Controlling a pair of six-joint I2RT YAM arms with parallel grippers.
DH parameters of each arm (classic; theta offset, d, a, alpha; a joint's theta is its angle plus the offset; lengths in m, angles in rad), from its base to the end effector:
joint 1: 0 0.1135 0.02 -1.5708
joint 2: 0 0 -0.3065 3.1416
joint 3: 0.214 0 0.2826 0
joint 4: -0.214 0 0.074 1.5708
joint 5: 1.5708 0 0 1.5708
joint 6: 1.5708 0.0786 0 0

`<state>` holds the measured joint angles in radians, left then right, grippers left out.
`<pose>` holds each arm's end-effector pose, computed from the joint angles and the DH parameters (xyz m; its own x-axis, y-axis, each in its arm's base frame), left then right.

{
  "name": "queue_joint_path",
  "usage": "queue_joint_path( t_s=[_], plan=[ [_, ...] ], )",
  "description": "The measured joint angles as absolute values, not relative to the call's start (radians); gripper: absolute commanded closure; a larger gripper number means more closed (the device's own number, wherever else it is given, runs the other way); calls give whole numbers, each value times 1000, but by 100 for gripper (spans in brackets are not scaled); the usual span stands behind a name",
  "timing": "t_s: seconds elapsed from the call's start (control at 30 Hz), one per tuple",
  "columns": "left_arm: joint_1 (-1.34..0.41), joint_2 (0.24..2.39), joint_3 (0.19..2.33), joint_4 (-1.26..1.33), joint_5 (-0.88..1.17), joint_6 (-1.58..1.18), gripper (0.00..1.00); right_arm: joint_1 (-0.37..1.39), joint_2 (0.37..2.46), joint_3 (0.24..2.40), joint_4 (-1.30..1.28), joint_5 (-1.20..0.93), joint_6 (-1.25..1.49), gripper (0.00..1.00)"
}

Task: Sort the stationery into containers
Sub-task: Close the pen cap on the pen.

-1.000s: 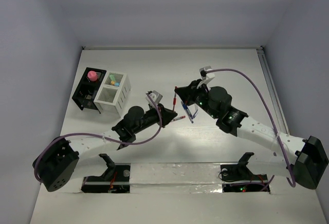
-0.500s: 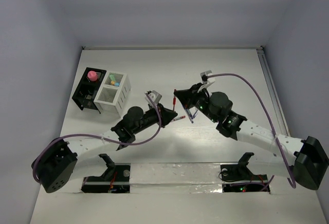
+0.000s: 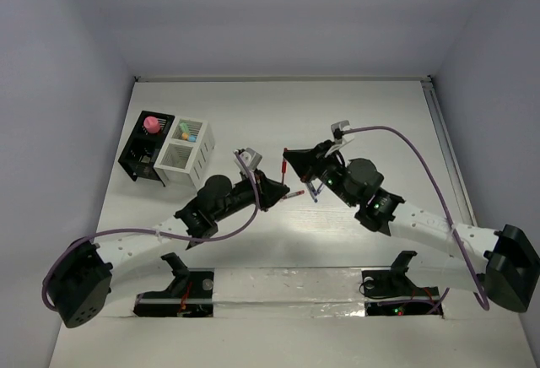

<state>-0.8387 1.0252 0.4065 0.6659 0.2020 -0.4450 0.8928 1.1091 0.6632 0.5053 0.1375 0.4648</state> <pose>0.1698 -0.2125 0.2714 -0.3428 -0.2494 -0.9057 0.7922 0.4414 -0.4214 0.2029 0.2347 0.3320 -0.2741 0.3676 -0.8887 -0.6296 0.6299 0.4547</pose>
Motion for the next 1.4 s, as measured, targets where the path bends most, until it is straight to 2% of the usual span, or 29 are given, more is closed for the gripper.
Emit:
queue_joint_path(
  t_s=[0.77,1.4],
  plan=[
    [-868,987,585,233,340,-480,100,1031,1003,527,552,290,552,100],
    [-870,952,647,97,376,-519,100,1076,1012,508,614,345,614,100]
  ],
)
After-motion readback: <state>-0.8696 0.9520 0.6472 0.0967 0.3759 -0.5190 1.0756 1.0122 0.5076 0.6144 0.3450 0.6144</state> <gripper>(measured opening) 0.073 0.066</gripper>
